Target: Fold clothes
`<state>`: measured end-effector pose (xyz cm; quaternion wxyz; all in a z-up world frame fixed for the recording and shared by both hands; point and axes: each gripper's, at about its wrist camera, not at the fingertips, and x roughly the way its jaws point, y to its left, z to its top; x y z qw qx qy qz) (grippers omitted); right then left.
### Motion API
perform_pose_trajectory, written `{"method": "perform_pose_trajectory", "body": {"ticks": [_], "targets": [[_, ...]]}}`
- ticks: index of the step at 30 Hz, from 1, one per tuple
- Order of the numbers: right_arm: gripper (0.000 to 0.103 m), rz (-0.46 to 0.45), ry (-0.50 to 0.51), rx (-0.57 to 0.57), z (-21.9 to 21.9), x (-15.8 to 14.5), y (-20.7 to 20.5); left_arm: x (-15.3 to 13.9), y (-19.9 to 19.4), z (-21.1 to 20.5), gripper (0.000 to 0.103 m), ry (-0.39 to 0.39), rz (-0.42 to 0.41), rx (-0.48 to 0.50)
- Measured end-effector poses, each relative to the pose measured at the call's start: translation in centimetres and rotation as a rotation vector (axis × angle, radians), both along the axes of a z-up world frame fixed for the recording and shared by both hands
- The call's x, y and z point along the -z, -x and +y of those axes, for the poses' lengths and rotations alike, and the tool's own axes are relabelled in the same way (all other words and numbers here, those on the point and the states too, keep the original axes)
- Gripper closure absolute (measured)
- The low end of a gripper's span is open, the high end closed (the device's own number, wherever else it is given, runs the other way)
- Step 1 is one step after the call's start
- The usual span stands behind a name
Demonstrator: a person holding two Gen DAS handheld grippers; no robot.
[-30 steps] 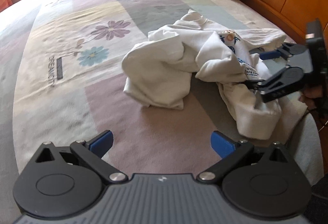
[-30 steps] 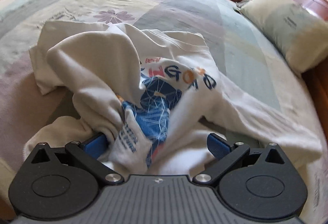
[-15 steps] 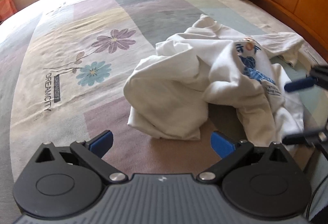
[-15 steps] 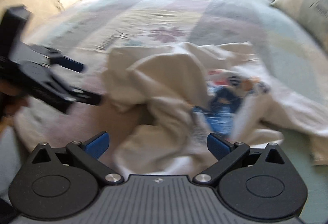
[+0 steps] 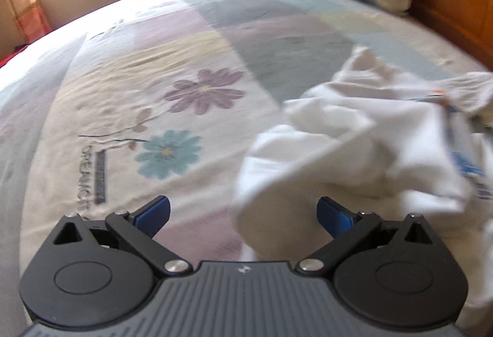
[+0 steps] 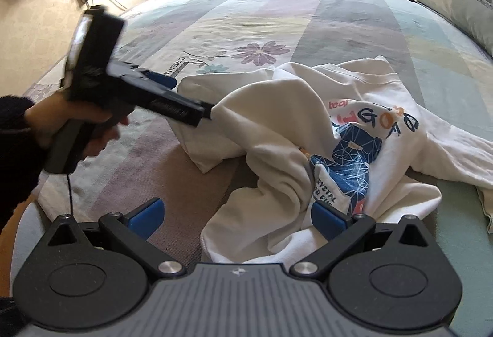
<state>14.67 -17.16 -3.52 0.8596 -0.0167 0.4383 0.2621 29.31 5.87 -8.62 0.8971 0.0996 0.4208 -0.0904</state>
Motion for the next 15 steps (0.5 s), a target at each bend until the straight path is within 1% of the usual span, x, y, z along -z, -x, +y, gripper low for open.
{"method": "perform_pose_trajectory", "body": {"ticks": [2,4,6,11,15], "targets": [[0.0,-0.002,0.003,0.012,-0.4,0.0,0.1,0.1,-1.1,1.3,0.002,-0.043,-0.017,-0.047],[0.0,-0.001,0.007,0.026,-0.9,0.0,0.2,-0.2,-2.0,3.0,0.001,-0.053,-0.024,-0.104],[0.0,0.004,0.009,0.04,-1.4,0.2,0.1,-0.8,-2.8,4.8,0.001,-0.046,-0.029,-0.149],[0.0,0.021,0.009,0.076,-2.2,1.0,-0.5,-2.1,-4.7,7.9,0.001,-0.117,-0.086,-0.253],[0.0,0.022,0.017,0.089,-2.5,1.1,-0.8,-2.4,-6.8,10.6,0.001,-0.142,-0.076,-0.338]]}}
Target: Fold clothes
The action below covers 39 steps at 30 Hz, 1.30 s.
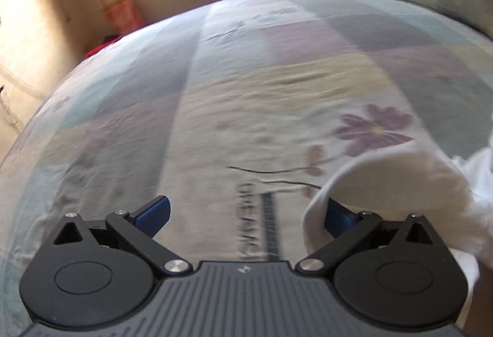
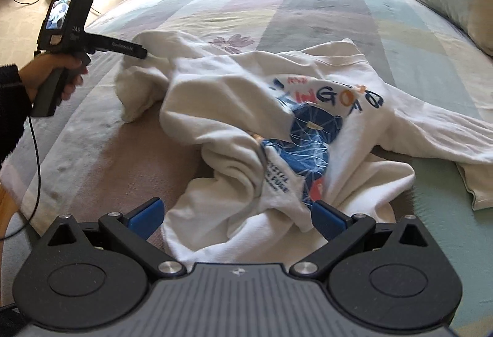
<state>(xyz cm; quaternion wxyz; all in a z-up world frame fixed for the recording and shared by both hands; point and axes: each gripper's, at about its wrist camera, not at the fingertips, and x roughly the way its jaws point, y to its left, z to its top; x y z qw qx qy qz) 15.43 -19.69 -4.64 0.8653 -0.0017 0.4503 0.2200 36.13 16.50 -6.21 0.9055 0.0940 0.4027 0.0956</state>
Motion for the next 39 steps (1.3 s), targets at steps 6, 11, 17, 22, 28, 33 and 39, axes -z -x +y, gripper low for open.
{"method": "perform_pose_trajectory", "body": {"ticks": [6,11,17,22,28,33,39], "targets": [[0.0,-0.004,0.008,0.016,-0.2,-0.1,-0.5,-0.1,-2.5,3.1,0.0,-0.072,0.011,-0.063],[0.0,0.008,0.014,0.015,0.3,0.2,-0.8,0.1,-4.4,4.4,0.0,-0.078,0.047,-0.12],[0.0,0.007,0.014,-0.02,1.0,0.1,-0.1,-0.3,-1.3,2.6,0.002,-0.042,0.061,-0.024],[0.0,-0.003,-0.004,-0.03,1.2,-0.3,-0.1,-2.9,4.5,0.9,0.002,0.006,0.034,0.064],[0.0,0.0,-0.014,-0.05,2.1,-0.1,0.5,-3.7,9.1,-4.4,0.001,0.103,0.075,0.295],[0.0,-0.01,-0.001,-0.056,2.3,-0.5,1.7,0.7,7.5,-7.6,0.001,0.004,0.138,0.326],[0.0,0.002,0.017,-0.006,1.1,-0.5,2.3,4.0,4.8,-5.6,0.0,-0.004,0.135,0.197]]}}
